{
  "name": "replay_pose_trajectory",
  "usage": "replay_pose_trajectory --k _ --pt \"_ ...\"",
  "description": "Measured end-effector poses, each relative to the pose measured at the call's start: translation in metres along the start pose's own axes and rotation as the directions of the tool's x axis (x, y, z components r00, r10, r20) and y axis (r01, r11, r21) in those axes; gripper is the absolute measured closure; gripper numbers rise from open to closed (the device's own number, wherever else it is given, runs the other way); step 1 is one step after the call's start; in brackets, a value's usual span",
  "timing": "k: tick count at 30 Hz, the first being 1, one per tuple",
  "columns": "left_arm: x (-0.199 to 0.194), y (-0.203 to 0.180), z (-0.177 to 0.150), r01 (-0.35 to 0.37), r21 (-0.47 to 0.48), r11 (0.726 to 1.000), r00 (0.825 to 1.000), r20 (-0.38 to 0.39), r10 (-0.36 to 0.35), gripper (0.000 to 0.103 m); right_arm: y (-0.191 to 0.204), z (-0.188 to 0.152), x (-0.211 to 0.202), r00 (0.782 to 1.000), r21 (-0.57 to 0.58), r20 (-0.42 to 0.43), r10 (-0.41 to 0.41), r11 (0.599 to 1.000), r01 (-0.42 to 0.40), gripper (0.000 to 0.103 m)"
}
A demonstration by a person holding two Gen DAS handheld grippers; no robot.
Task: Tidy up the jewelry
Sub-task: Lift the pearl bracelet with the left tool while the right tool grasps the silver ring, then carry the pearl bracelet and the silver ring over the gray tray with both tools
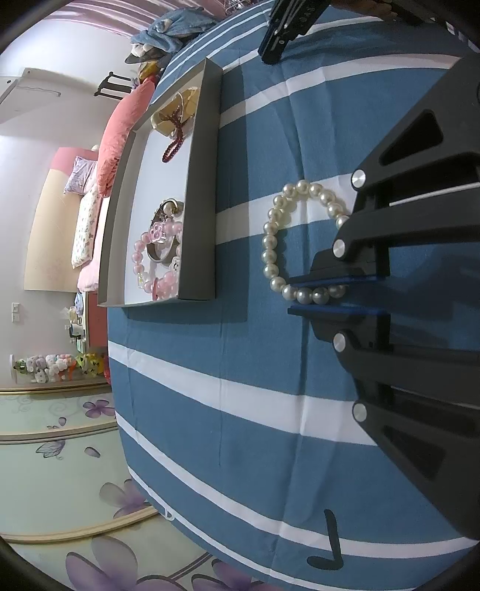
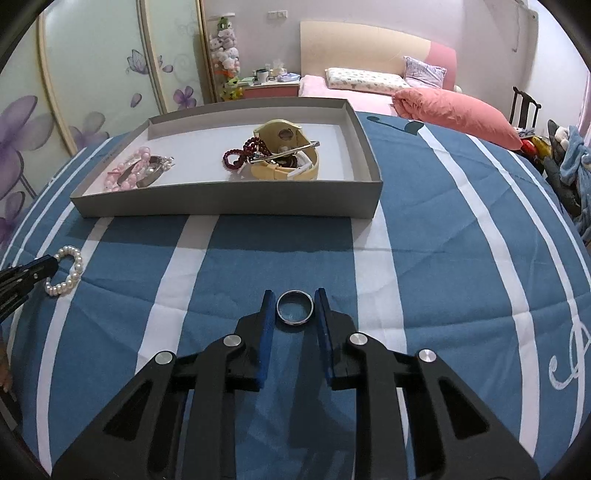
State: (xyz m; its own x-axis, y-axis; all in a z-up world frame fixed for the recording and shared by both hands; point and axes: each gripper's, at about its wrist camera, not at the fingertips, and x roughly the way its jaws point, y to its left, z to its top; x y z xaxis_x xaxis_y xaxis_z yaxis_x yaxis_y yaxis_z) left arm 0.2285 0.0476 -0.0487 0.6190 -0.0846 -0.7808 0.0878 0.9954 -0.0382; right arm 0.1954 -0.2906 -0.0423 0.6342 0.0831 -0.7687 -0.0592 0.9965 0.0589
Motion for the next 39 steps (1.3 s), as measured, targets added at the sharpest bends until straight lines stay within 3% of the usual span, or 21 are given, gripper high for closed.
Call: replay_pose_trajectory --k 4,12,21,29,39 --pt "-0.004 0.003 -0.001 0.028 -0.026 0.999 1.0 0.01 -0.028 0.093 -0.002 -0.005 -0.016 0.997 0.022 0.061 0.057 0.998 -0.058 0.08" --pt "-0.036 -0.002 -0.008 0.051 -0.017 0.999 0.99 0.134 -0.048 0.093 0.009 0.0 -0.057 0.967 -0.003 0.239 0.086 0.996 -0.088 0.08" --pt "-0.088 -0.015 -0.006 0.097 0.015 0.995 0.944 0.316 -0.097 0.093 0.022 0.005 -0.09 0.91 -0.032 0.399 0.111 0.994 -0.107 0.08" --pt "-0.116 -0.024 -0.003 0.093 0.02 0.995 0.911 0.401 -0.094 0.093 0.025 0.005 -0.104 0.872 -0.031 0.478 0.111 0.994 -0.109 0.08" --pt "-0.126 -0.03 0.001 0.079 0.01 0.997 0.902 0.425 -0.076 0.093 0.028 0.006 -0.106 0.856 -0.028 0.508 0.093 0.995 -0.092 0.08"
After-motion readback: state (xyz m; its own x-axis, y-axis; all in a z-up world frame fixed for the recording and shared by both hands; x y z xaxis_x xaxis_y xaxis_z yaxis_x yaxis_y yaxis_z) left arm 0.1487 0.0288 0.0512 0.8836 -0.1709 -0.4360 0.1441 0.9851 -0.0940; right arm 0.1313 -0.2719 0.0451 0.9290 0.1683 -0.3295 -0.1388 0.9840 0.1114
